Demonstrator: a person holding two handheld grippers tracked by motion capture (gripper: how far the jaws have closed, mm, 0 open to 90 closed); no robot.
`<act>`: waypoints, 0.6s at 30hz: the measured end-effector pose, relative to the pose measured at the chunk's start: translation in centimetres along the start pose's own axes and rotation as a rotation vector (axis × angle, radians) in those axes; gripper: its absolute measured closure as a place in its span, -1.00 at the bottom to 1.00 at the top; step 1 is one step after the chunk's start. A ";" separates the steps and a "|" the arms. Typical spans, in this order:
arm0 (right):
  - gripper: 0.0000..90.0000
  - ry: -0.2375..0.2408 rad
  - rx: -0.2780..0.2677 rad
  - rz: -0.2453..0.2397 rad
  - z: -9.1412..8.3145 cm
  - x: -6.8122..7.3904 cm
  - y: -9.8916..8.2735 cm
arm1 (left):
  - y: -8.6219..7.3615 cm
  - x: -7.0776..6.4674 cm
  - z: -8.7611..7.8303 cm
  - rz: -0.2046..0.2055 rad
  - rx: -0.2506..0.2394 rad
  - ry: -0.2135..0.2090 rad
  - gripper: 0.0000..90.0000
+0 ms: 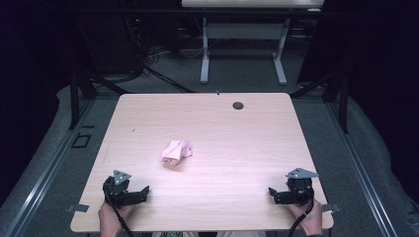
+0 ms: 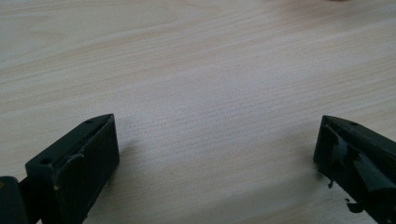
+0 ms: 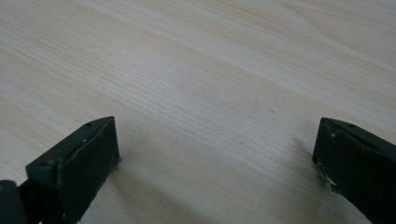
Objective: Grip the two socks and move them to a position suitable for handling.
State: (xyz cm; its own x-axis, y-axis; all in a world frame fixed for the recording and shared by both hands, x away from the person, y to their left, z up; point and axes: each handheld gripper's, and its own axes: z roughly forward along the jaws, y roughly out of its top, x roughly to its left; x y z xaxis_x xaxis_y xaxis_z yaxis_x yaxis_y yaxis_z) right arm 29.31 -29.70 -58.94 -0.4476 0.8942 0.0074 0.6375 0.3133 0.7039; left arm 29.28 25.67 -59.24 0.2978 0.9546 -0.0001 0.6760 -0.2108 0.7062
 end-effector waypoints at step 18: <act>-1.00 -0.022 -0.015 0.014 0.1 0.0 0.0 | 0.4 0.1 0.2 0.003 0.010 -0.003 -1.00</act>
State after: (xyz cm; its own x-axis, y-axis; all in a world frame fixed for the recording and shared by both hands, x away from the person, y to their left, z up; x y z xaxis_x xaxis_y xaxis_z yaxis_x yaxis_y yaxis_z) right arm 29.35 -29.72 -59.03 -0.4247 0.9053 0.0017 0.6342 0.2962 0.7142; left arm 29.70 25.61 -59.15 0.3018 0.9534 0.0001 0.6818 -0.2159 0.6989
